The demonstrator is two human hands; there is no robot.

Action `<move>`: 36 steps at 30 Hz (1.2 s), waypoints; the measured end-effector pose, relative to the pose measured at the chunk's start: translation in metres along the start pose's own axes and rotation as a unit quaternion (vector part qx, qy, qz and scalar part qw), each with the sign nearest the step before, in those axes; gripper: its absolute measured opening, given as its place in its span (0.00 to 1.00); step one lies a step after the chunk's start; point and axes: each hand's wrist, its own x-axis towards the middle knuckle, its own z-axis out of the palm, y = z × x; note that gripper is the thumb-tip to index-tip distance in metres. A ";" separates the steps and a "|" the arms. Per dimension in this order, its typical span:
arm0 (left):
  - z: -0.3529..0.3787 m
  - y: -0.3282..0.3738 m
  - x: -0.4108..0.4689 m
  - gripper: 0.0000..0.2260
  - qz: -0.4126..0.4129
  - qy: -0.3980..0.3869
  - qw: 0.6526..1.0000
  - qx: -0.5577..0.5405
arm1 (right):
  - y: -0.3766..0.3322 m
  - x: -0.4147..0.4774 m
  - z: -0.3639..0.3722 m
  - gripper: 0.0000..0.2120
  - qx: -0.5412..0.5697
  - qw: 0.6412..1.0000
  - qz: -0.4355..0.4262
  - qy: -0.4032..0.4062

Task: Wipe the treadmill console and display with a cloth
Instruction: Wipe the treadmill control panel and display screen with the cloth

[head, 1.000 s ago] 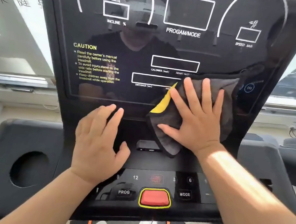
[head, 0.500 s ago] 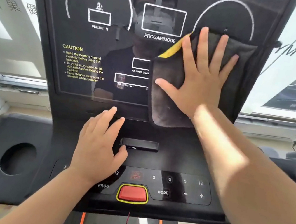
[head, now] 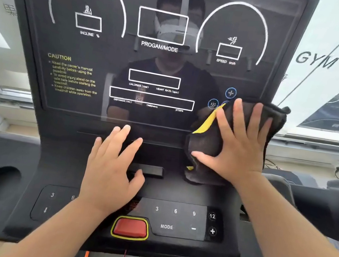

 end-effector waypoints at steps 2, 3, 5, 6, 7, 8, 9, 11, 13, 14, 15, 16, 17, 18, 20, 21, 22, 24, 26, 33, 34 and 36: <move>-0.001 -0.001 0.000 0.29 -0.003 -0.007 1.000 0.002 | 0.006 0.024 -0.014 0.56 0.005 1.000 0.011 0.017; -0.001 -0.001 -0.001 0.29 -0.005 -0.011 1.000 0.001 | 0.005 0.040 -0.022 0.56 0.012 0.999 0.031 0.029; -0.002 -0.002 -0.001 0.29 -0.004 -0.016 1.000 -0.001 | -0.002 0.072 -0.039 0.55 0.027 0.995 0.080 0.051; -0.003 -0.003 -0.001 0.29 -0.001 -0.019 1.000 -0.001 | -0.007 0.084 -0.046 0.54 0.030 0.993 0.102 0.056; -0.003 -0.005 -0.001 0.28 0.002 -0.021 1.000 -0.002 | -0.013 0.093 -0.051 0.54 0.031 0.991 0.117 0.056; -0.004 -0.006 -0.001 0.28 0.005 -0.022 1.000 -0.003 | -0.019 0.098 -0.053 0.53 0.031 0.990 0.123 0.055; -0.004 -0.007 0.000 0.28 0.006 -0.022 1.000 -0.003 | -0.026 0.098 -0.053 0.53 0.031 0.991 0.120 0.053; -0.003 -0.006 0.000 0.28 0.004 -0.020 1.000 -0.002 | -0.037 0.088 -0.047 0.54 0.032 0.994 0.091 0.042; -0.001 -0.006 0.000 0.28 0.000 -0.016 1.000 -0.005 | -0.048 0.063 -0.035 0.57 0.045 0.997 0.054 0.018; 0.000 -0.006 0.000 0.28 0.000 -0.014 1.000 -0.006 | -0.053 0.046 -0.027 0.59 0.057 0.998 0.038 0.001; 0.001 -0.006 0.000 0.27 0.002 -0.010 1.000 -0.005 | -0.059 0.027 -0.019 0.60 0.069 0.997 0.028 -0.017; 0.001 -0.007 0.001 0.27 0.003 -0.006 1.000 -0.002 | -0.063 0.008 -0.010 0.62 0.077 0.996 0.025 -0.036; 0.002 -0.007 0.001 0.26 0.004 -0.001 1.000 0.004 | -0.066 -0.012 -0.002 0.62 0.082 0.995 0.029 -0.053; 0.003 -0.008 0.002 0.26 0.004 0.004 1.000 0.010 | -0.065 -0.029 0.006 0.62 0.083 0.994 0.038 -0.066; 0.002 -0.009 0.003 0.25 0.005 0.013 1.000 0.018 | -0.053 -0.054 0.017 0.58 0.082 0.991 0.066 -0.079; 0.001 -0.009 0.004 0.25 0.007 0.015 1.000 0.018 | -0.044 -0.061 0.019 0.57 0.082 0.990 0.080 -0.085; 0.000 -0.009 0.004 0.25 0.011 0.015 1.000 0.018 | -0.037 -0.066 0.019 0.57 0.081 0.988 0.089 -0.092; -0.004 -0.010 0.003 0.26 0.022 0.011 0.999 0.021 | -0.032 -0.069 0.017 0.60 0.066 0.987 0.095 -0.108; -0.008 -0.013 -0.001 0.26 0.030 0.012 0.999 0.029 | -0.043 -0.065 0.013 0.63 0.053 0.988 0.091 -0.115; -0.020 -0.040 -0.023 0.30 -0.065 -0.003 0.996 0.065 | -0.106 -0.013 0.002 0.57 0.046 0.996 -0.045 -0.054; -0.023 -0.046 -0.027 0.31 -0.081 -0.006 0.994 0.069 | -0.116 -0.004 0.001 0.57 0.037 0.997 -0.050 -0.045; -0.026 -0.057 -0.036 0.32 -0.112 -0.014 0.991 0.073 | -0.137 0.010 -0.001 0.57 0.031 0.998 -0.053 -0.032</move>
